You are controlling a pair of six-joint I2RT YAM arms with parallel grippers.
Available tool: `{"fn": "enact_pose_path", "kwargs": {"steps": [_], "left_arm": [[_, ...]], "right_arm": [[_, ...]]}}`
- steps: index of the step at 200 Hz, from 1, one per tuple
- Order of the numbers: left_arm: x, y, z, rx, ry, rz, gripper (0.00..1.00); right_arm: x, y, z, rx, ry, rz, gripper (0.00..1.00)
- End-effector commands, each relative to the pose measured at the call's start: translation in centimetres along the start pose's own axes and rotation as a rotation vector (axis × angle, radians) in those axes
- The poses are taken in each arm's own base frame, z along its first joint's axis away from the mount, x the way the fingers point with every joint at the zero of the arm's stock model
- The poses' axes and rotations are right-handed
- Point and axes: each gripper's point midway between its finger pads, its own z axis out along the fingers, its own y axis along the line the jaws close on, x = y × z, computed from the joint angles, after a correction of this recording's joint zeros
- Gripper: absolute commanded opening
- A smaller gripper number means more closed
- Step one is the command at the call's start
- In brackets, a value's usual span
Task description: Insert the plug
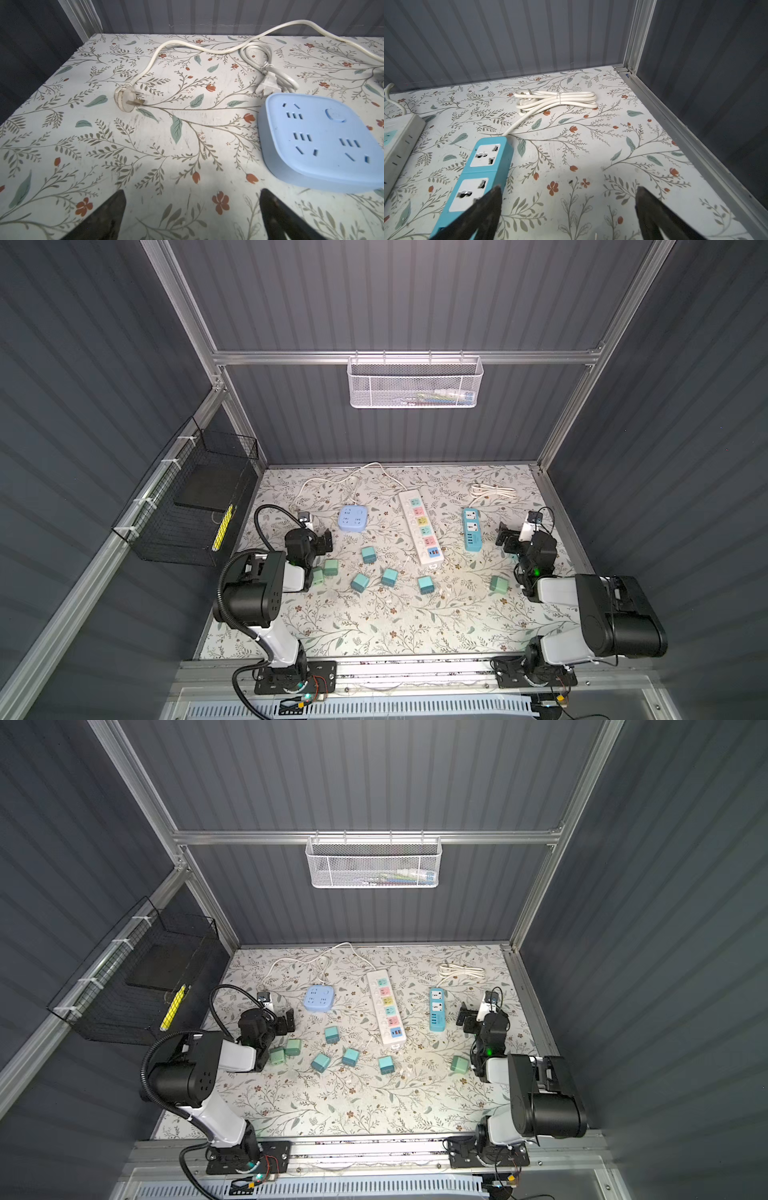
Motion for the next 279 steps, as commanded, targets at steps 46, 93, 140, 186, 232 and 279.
{"fn": "enact_pose_path", "kwargs": {"steps": [46,93,140,186,232,279], "left_arm": [[-0.5,-0.3,0.2,0.008,-0.013,0.021,1.0],[-0.5,-0.3,0.3,0.008,-0.013,0.021,1.0],[-0.5,-0.3,0.3,0.009,-0.011,0.023,1.0],[-0.5,-0.3,0.3,0.009,-0.013,0.021,1.0],[-0.5,-0.3,0.3,0.01,-0.012,0.02,1.0],[-1.5,0.6,0.0,-0.041,0.004,0.0,1.0]], "right_arm": [[-1.2,0.0,0.1,-0.005,-0.03,0.01,0.99],[-1.2,0.1,0.1,-0.007,-0.03,0.009,0.99],[-1.2,0.1,0.1,-0.008,-0.03,0.009,0.99],[-1.2,0.1,0.1,-0.008,-0.031,0.01,0.99],[-1.2,0.0,0.0,-0.011,-0.032,0.015,0.99],[-3.0,0.0,0.1,0.026,-0.007,-0.001,0.99]]}}
